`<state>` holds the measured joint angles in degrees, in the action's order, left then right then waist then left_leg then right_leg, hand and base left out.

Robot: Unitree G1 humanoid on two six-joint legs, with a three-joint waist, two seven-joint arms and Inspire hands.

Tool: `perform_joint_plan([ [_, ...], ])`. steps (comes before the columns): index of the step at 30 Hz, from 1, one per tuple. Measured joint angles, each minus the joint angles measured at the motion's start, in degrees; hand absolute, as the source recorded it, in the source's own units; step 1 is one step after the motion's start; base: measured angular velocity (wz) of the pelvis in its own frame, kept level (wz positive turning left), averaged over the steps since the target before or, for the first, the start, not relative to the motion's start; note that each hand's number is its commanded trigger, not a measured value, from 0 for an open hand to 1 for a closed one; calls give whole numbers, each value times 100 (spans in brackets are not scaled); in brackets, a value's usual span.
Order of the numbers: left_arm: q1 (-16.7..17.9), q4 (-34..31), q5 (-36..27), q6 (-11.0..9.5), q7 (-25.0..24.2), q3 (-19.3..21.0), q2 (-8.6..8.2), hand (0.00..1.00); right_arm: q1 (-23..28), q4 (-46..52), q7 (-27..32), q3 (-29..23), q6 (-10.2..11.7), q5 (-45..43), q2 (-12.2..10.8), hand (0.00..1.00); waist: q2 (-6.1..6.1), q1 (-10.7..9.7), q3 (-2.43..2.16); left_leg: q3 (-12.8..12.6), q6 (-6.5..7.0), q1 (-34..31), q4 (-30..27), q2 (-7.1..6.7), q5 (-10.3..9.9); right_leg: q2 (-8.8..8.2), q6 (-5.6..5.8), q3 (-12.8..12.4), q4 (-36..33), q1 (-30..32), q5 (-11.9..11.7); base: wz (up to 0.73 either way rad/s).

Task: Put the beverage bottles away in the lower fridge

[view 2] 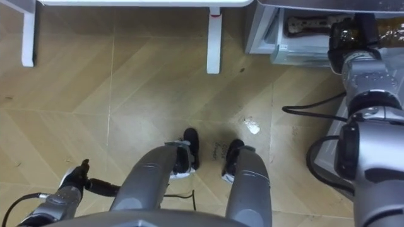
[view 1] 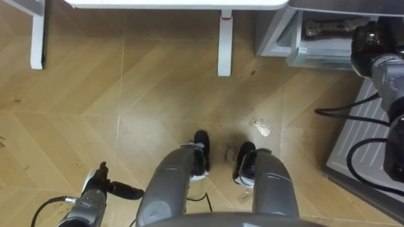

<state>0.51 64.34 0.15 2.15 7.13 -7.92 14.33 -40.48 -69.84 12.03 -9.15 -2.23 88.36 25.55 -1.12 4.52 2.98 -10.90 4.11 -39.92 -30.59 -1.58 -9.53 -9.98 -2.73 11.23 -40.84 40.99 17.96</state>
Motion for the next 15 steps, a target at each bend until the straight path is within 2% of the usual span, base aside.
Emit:
perform_joint_plan([
  [10, 0, 7, 2, 65, -63, -31, -1, 0, 1, -1, 2, 16, -29, -112, 6, 100, -4, 10, 3, -8, 0, 14, 14, 2, 0, 6, 0, -15, 19, -1, 0, 0],
  [15, -3, 7, 2, 195, -130, -95, 0, 0, -1, 0, -1, 82, -26, -116, 7, 100, -1, 34, 2, -13, 0, 14, 29, 18, -1, 20, -4, -10, 41, -3, -4, -1],
])
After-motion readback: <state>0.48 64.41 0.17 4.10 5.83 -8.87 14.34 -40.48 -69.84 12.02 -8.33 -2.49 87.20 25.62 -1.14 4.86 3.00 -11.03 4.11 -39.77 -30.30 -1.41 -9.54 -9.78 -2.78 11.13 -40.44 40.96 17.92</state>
